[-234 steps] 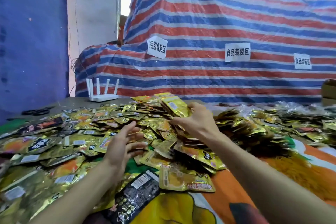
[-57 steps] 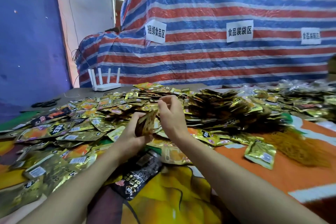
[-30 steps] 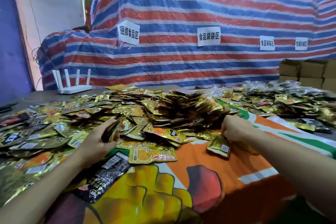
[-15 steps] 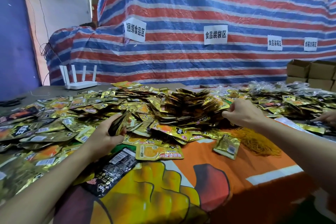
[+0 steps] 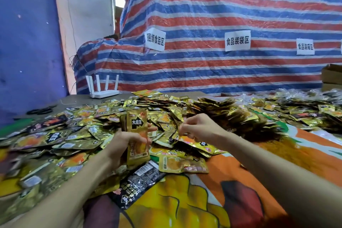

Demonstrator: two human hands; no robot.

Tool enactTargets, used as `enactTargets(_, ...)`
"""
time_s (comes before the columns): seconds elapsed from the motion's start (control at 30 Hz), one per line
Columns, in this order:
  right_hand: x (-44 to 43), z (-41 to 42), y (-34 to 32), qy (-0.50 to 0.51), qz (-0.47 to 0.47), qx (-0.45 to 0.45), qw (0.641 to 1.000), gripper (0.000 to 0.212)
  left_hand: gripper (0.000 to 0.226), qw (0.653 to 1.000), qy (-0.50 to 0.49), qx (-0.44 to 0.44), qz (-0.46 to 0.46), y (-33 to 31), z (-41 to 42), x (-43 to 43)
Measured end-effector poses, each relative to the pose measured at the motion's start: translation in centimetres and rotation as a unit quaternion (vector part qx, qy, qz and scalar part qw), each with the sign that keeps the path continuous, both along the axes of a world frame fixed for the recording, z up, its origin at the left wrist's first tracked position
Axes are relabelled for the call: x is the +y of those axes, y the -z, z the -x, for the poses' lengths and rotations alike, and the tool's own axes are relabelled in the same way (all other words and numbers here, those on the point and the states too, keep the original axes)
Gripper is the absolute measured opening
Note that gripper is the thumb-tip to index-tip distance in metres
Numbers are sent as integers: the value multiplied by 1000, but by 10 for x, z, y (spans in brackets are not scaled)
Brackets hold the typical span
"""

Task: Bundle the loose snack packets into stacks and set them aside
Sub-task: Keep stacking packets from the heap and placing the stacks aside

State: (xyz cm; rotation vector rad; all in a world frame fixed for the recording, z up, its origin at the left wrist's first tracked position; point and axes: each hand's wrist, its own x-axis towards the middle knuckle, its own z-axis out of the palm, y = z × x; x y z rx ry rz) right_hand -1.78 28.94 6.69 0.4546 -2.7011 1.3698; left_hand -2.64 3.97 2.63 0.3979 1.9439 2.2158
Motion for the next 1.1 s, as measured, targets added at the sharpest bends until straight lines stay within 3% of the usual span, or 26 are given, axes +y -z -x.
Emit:
enactTargets(0.1,-48,15,14,-38,22,22,999,23,50,999,-20,-27,2,-2,-1,-1)
enactTargets(0.2,-79,30,27,-24,55,72,996,24,59,994,-96,-37,25,0,5,-5)
enactTargets(0.37,-88,45,48,-4,64,129,990,6,37,984,-142,5,106,-2,12,-3)
enactTargets(0.47,-85,46,49,-10,66,162,985,13,48,979,-167,-18,112,-4,19,-4)
enactTargets(0.57,-79,44,48,-11,66,166,984,11,55,982,-154,-49,95,-4,20,-7)
enactTargets(0.77,-71,38,48,-43,98,156,982,18,26,990,-116,-75,33,-4,14,-8)
enactTargets(0.97,-74,38,50,-28,128,159,978,25,28,991,-76,-90,57,-4,14,-11)
enactTargets(1.1,-72,42,53,-13,119,156,980,18,29,994,-53,-88,27,-2,16,-11)
